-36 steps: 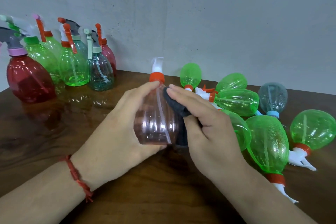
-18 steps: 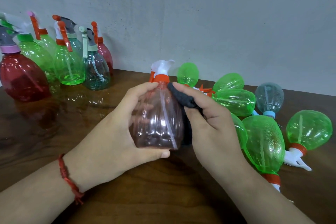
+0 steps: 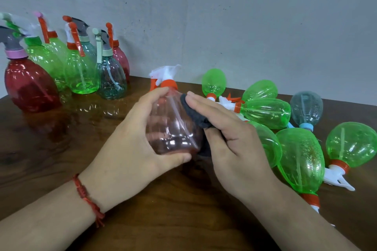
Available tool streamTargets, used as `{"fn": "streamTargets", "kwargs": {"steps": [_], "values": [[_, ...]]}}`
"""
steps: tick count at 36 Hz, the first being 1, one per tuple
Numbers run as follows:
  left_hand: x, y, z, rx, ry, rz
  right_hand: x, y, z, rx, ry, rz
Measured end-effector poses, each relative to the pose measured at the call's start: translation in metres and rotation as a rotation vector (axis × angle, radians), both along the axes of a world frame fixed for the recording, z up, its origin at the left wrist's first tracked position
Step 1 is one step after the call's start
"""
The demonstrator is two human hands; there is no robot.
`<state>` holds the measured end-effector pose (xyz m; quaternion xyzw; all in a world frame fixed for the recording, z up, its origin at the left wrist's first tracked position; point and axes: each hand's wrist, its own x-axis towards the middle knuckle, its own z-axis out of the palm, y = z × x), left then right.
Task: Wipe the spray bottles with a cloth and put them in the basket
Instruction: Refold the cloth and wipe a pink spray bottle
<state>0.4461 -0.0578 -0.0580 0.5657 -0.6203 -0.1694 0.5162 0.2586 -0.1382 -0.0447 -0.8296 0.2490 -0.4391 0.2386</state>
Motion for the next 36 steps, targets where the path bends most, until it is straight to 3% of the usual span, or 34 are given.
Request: {"fn": "streamTargets", "kwargs": {"steps": [5,11,17,30,33,36], "values": [[0.014,-0.009,-0.002,-0.030,0.152,0.085,0.001,0.003,-0.002,-0.046,0.063,0.095],[0.017,-0.010,0.001,-0.034,0.156,0.159,0.003,0.009,0.001,-0.107,0.108,0.144],[0.019,-0.010,-0.003,-0.037,0.096,0.096,0.003,0.010,0.002,-0.139,0.130,0.128],[0.008,-0.003,-0.002,-0.132,-0.307,-0.090,0.006,0.001,0.004,0.163,-0.109,0.011],[0.008,-0.004,-0.003,-0.161,-0.339,-0.094,0.001,0.006,0.011,0.210,-0.170,0.095],[0.007,-0.002,-0.003,-0.121,-0.217,-0.079,0.000,0.003,0.009,0.310,-0.211,0.075]]}}
